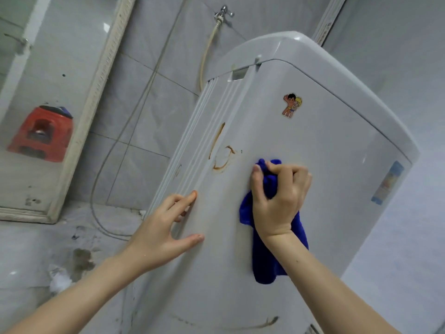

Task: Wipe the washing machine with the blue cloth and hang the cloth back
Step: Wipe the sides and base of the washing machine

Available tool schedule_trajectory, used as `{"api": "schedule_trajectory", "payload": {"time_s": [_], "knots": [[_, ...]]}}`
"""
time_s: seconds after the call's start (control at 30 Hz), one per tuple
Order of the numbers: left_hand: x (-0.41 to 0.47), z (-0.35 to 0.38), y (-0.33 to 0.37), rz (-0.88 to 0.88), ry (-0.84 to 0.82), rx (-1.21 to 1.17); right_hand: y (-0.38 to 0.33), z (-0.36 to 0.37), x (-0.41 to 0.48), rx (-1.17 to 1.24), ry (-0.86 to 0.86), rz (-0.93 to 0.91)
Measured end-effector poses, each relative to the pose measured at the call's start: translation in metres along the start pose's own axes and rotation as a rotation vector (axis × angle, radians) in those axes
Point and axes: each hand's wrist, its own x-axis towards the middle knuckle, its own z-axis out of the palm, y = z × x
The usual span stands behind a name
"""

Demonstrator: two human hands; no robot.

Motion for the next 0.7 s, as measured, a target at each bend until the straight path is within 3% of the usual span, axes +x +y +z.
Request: {"api": "schedule_trajectory", "payload": {"time_s": [0.1,0.17,0.33,0.43,0.6,0.7], "knots": [[0.005,-0.002,-0.002,-0.023,-0.015,-0.020,-0.020,0.019,0.023,-0.014,0.174,0.158],[0.009,0.002,-0.001,-0.041,-0.004,-0.049,-0.020,0.024,0.022,-0.056,0.196,0.149],[0.012,0.007,0.007,-0.098,0.067,-0.127,-0.008,-0.004,-0.036,-0.065,-0.039,-0.029],[0.016,0.004,0.013,-0.111,0.106,-0.152,-0.005,-0.014,-0.021,-0.017,-0.152,-0.081],[0.019,0.003,0.013,-0.118,0.108,-0.171,-0.020,0.021,0.081,-0.026,0.129,0.017],[0.019,0.003,0.011,-0.136,0.100,-0.172,-0.026,0.021,0.057,-0.059,0.084,-0.062]]}}
